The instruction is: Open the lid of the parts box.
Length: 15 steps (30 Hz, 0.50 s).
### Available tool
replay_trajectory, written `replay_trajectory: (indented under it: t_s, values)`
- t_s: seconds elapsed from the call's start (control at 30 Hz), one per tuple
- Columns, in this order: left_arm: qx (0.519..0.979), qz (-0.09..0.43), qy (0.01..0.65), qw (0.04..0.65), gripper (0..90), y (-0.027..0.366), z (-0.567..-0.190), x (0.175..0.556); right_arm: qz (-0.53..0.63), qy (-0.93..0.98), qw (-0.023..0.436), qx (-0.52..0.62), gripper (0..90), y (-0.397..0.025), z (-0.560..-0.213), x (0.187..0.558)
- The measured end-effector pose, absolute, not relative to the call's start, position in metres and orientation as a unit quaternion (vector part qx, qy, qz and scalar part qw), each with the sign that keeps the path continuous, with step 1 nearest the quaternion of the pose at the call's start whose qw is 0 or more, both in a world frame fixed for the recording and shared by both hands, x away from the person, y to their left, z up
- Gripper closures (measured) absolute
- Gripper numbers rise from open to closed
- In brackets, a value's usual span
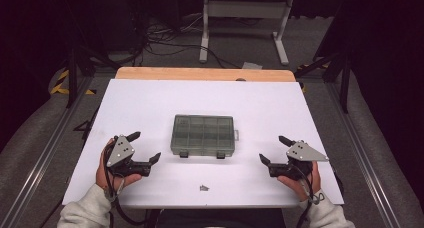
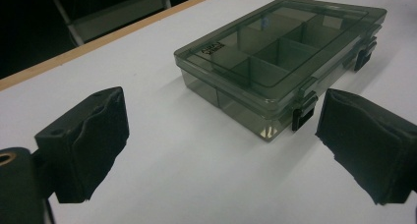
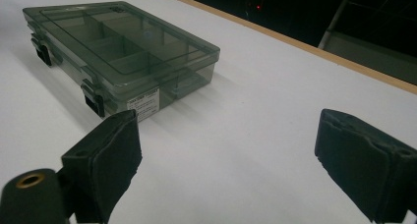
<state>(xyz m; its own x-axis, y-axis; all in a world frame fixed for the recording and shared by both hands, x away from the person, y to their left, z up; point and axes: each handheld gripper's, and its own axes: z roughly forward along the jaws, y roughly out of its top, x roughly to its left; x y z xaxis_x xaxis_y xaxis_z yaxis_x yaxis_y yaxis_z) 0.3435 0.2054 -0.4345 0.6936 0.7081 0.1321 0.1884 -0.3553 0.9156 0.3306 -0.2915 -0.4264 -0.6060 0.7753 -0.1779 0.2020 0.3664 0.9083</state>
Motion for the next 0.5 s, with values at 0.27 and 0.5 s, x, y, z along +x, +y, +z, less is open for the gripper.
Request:
replay_trajectory:
  t_s: [0.27, 0.5]
  values:
    - [0.785, 0.254, 0.293, 0.483, 8.7, 0.207, -0.436, 0.343, 0.458, 0.775, 0.298, 0.317, 12.8, -0.289, -0.427, 0.333]
    - [0.813, 0.216, 0.289, 0.456, 14.7, 0.199, -0.443, 0.349, 0.442, 0.799, 0.260, 0.316, 17.0, -0.279, -0.431, 0.342]
